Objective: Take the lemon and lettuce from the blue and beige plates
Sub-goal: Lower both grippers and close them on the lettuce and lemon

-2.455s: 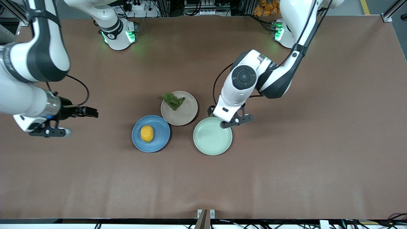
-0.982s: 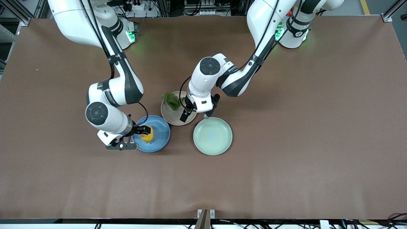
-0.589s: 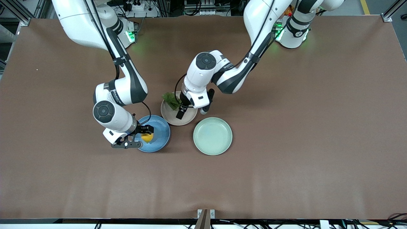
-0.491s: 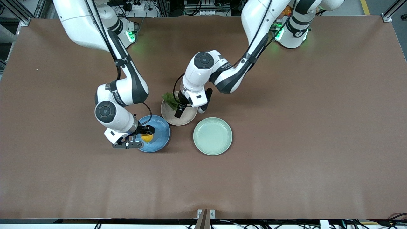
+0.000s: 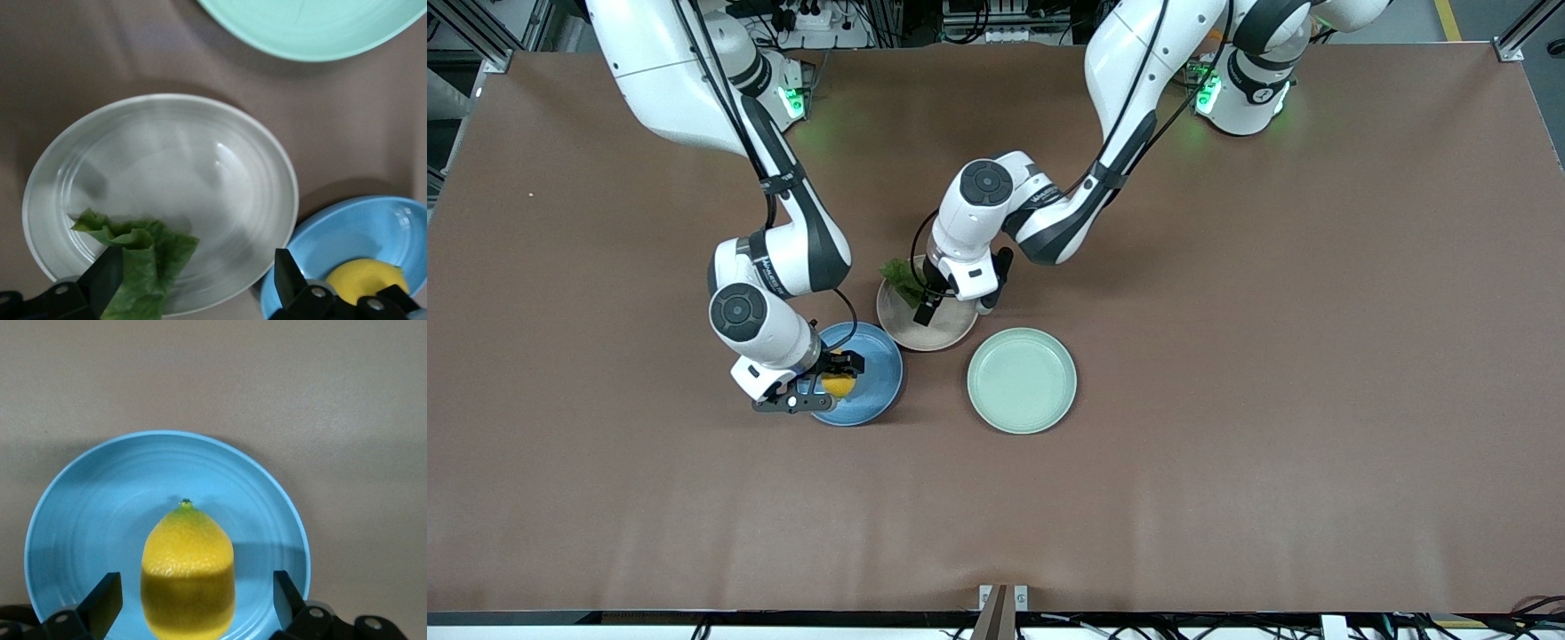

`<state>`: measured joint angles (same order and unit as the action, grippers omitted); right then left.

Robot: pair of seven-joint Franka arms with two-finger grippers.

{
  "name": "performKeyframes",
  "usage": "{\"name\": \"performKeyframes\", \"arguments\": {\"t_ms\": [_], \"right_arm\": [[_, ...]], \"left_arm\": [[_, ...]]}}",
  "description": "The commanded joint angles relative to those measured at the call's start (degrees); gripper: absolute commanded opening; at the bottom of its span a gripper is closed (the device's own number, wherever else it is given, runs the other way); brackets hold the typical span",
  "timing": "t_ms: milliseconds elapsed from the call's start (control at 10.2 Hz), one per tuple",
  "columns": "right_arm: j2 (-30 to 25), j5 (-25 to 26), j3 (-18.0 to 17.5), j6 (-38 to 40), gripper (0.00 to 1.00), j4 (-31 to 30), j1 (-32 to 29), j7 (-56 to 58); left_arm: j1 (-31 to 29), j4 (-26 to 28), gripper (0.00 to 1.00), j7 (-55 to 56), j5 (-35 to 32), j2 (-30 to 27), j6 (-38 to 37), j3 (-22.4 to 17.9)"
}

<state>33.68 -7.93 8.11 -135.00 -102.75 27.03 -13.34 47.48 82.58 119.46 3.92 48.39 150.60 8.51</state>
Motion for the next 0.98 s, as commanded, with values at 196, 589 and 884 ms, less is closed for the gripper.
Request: {"name": "performKeyframes", "arguments": {"t_ms": [196, 589, 884], "right_arm": [[1.6, -1.0, 0.3, -2.6, 1.0, -0.4, 1.5, -0.5], [2.8, -1.0, 0.3, -4.3, 1.0, -0.4, 1.5, -0.5], [2.8, -1.0, 0.3, -4.0, 0.55, -0.4, 1.4, -0.3]], "left_arm": [[2.2, -1.3, 1.0, -0.5, 1.6, 2.3, 3.1, -0.4], [3.5, -2.5, 1.0, -0.5, 1.5, 4.6, 4.7, -0.5], [4.5, -2.9, 1.0, -0.5, 1.4, 5.3, 4.7, -1.0]]}}
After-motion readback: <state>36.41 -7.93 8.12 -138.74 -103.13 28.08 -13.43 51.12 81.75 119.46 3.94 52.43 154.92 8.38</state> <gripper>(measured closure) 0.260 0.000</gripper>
